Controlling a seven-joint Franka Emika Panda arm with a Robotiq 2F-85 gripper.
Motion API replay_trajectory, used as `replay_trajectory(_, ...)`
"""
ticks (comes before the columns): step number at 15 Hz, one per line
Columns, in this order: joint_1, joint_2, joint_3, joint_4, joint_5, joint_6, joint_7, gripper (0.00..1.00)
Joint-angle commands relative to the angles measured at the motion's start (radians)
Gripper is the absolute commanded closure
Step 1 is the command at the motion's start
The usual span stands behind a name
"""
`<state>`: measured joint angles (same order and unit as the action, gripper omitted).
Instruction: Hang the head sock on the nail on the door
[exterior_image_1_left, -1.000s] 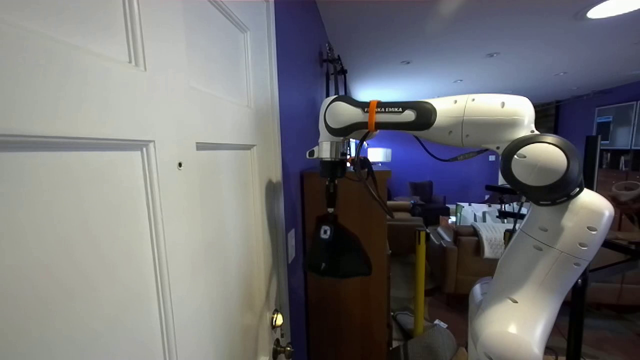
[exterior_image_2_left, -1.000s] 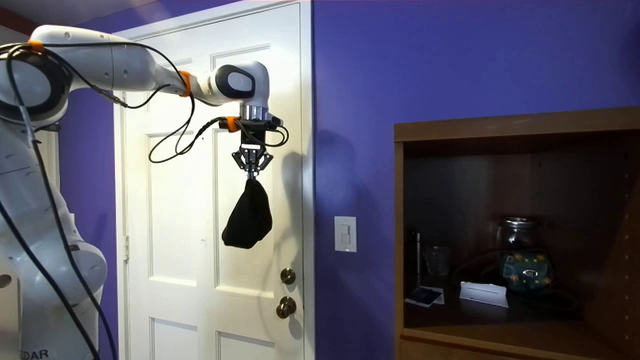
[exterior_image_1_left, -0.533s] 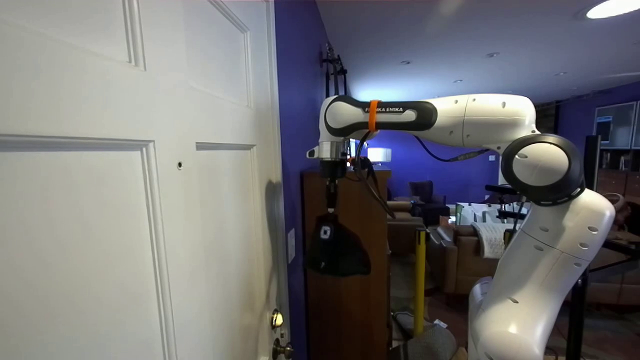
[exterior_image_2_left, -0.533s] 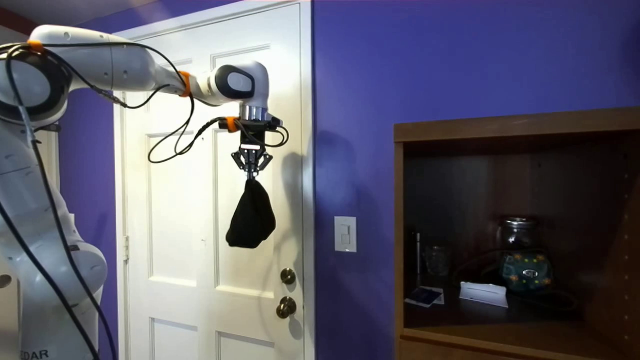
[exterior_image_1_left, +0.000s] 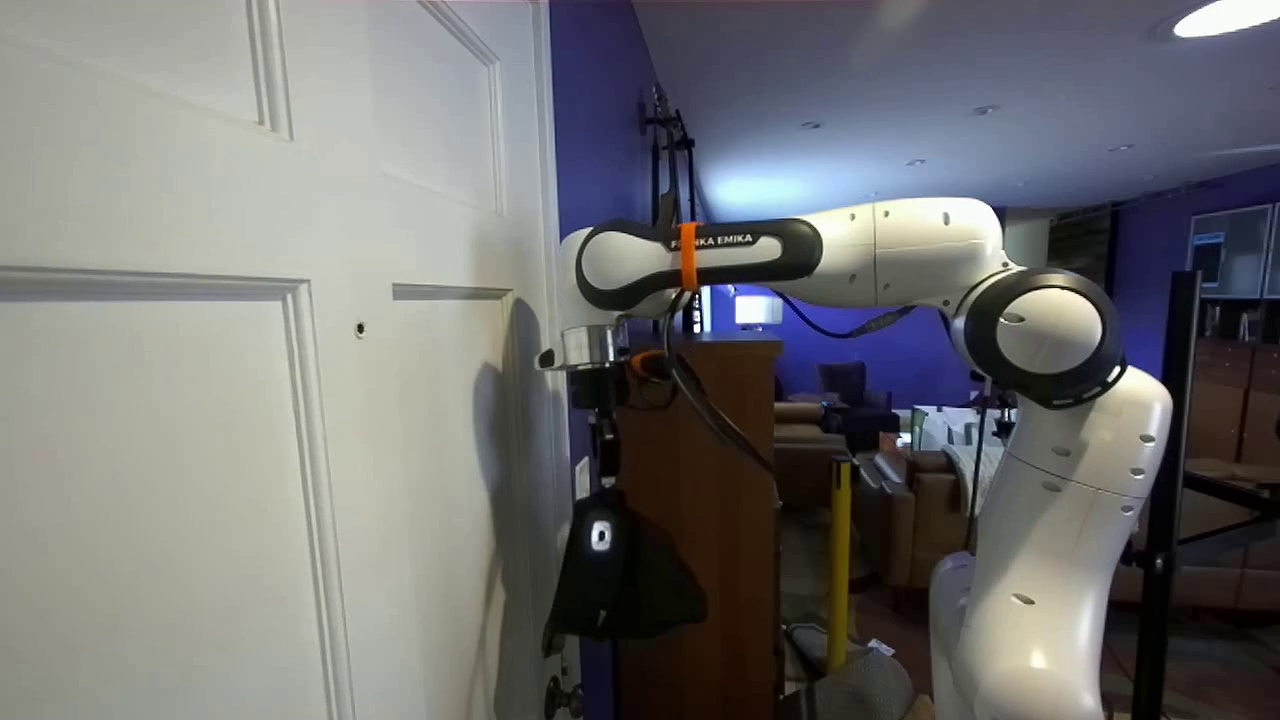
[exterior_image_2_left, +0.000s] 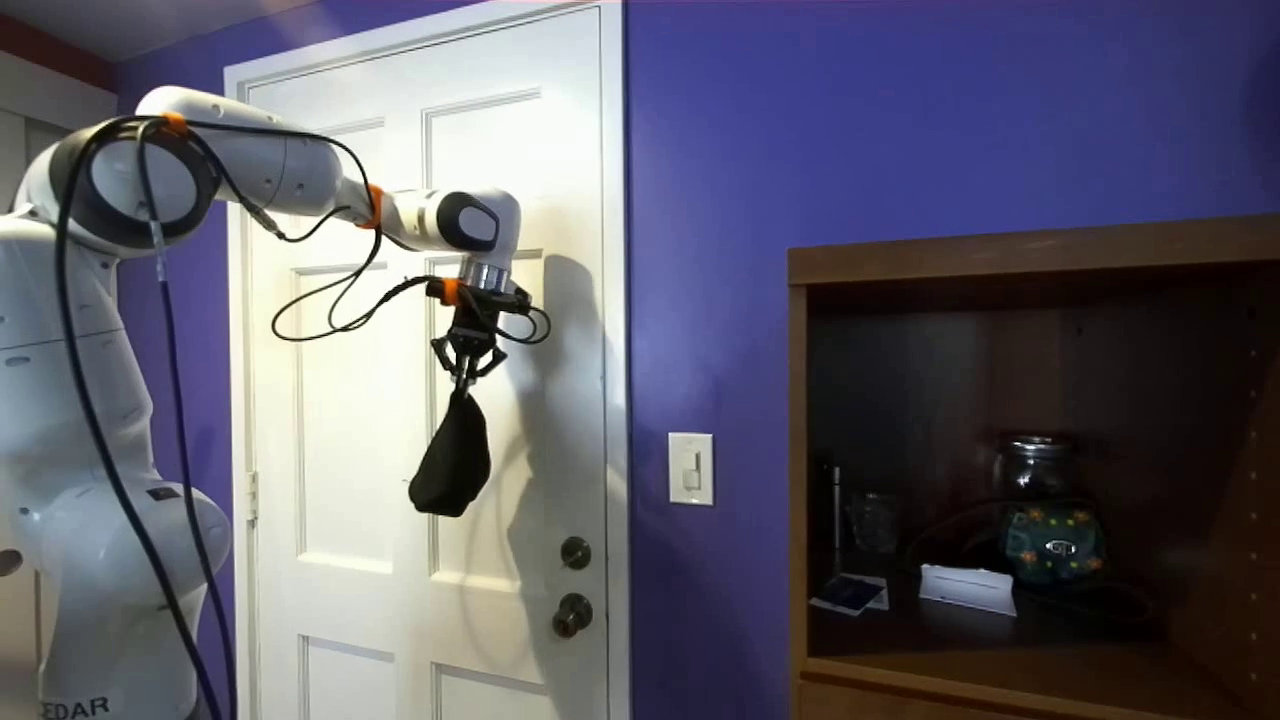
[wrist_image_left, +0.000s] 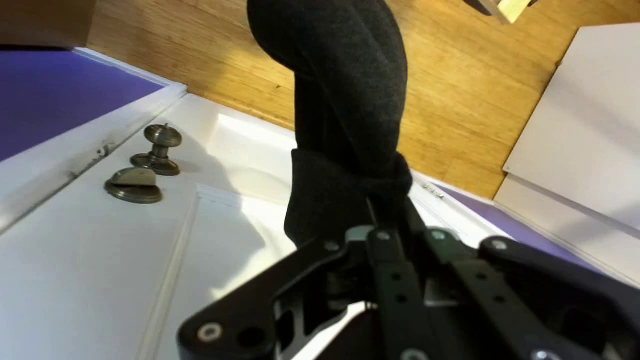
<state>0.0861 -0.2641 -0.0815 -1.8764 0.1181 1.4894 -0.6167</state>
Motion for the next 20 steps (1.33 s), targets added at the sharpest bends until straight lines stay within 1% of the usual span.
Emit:
replay_trajectory(1, 0.021, 0.034, 0.055, 0.008, 0.035, -0.011, 0.041, 0.98)
replay_trajectory(3, 0.035, 0.043, 0.089, -0.017, 0.071, 0.021, 0.094, 0.98)
replay_trajectory(6, 0.056, 0.039, 0.132, -0.064, 0.143, 0.100, 0.167, 0.98)
replay_trajectory(8, 0.068, 0.029, 0.160, -0.098, 0.156, 0.157, 0.214, 0.98)
replay_trajectory(9, 0.076, 0.028, 0.172, -0.107, 0.148, 0.165, 0.209, 0.98)
replay_trajectory(10, 0.065, 0.053, 0.159, -0.067, 0.126, 0.124, 0.182, 0.93)
replay_trajectory(12, 0.075, 0.053, 0.174, -0.084, 0.125, 0.144, 0.195, 0.93)
replay_trajectory(15, 0.075, 0.052, 0.174, -0.086, 0.125, 0.147, 0.196, 0.93)
replay_trajectory(16, 0.075, 0.052, 0.173, -0.086, 0.125, 0.147, 0.196, 0.98)
replay_trajectory(18, 0.083, 0.062, 0.174, -0.087, 0.169, 0.165, 0.188, 0.98)
replay_trajectory(20, 0.085, 0.075, 0.182, -0.090, 0.189, 0.172, 0.218, 0.98)
